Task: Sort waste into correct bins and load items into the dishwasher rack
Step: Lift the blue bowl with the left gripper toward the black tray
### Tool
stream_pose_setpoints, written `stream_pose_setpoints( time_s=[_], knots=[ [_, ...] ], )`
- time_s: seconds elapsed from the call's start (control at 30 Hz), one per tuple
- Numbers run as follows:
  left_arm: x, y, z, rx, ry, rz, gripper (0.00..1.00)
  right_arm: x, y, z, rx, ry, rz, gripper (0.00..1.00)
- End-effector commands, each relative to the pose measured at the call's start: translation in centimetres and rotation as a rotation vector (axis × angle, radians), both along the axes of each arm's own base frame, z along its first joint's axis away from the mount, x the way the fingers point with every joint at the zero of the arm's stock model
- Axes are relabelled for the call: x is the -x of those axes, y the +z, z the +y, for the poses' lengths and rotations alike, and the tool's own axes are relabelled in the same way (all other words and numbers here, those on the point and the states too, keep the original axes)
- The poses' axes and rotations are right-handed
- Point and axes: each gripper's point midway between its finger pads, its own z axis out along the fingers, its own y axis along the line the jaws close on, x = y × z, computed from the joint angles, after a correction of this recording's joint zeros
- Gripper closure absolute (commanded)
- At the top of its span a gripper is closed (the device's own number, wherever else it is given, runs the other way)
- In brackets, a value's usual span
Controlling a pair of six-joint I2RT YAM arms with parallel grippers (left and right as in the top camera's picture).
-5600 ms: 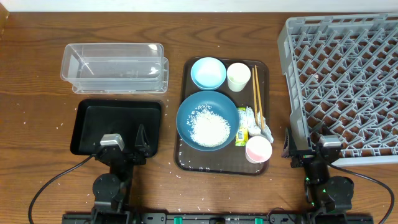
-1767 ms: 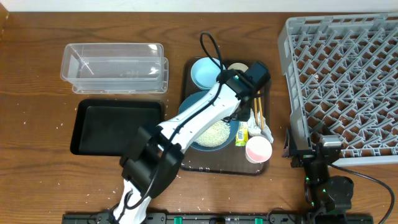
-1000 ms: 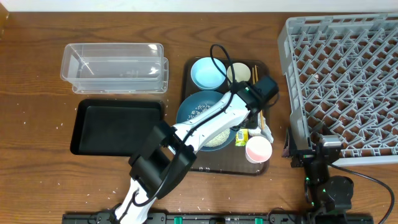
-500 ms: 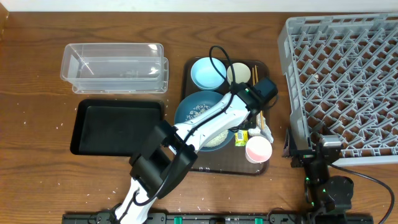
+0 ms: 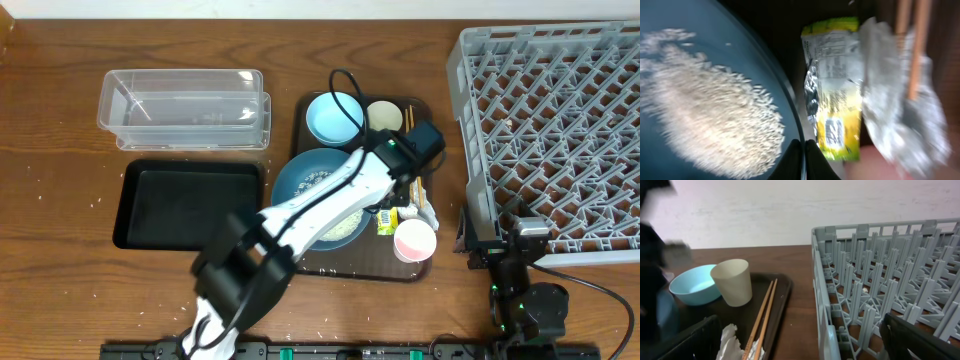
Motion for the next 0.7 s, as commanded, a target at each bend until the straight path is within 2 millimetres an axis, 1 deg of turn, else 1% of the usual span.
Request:
stream_pose_setpoints(
  time_s=[0.0, 0.1, 0.2, 0.3, 0.4, 0.5, 0.67],
  knots=[
    [-0.4, 4.2, 0.3, 0.06, 0.008, -0.074, 0.94, 0.0, -0.1, 0.1, 0.009, 0.004, 0.0, 0.01],
    [0.0, 6.1, 0.9, 0.08, 0.01, -0.093, 0.94, 0.0, -0.1, 0.1, 0.009, 0.004, 0.0, 0.01],
    [0.2, 7.7, 2.1, 0.088, 0.026, -0.105, 0.94, 0.0, -0.1, 0.1, 0.009, 0.004, 0.0, 0.01],
    [-0.1, 9.3, 3.6, 0.096, 0.039, -0.121, 0.94, 0.0, -0.1, 0.1, 0.009, 0.004, 0.0, 0.01],
    [-0.6, 10.3, 4.7, 0.106, 0.051, -0.139, 0.94, 0.0, -0.1, 0.1, 0.009, 0.004, 0.0, 0.01],
    [-0.8, 10.6, 5.3, 0.106, 0.066, -0.141, 0.94, 0.0, -0.1, 0.1, 0.009, 0.004, 0.0, 0.01],
    [-1.0, 10.7, 5.6, 0.102, 0.051, -0.145, 0.94, 0.0, -0.1, 0.1, 0.009, 0.004, 0.0, 0.01]
  ],
)
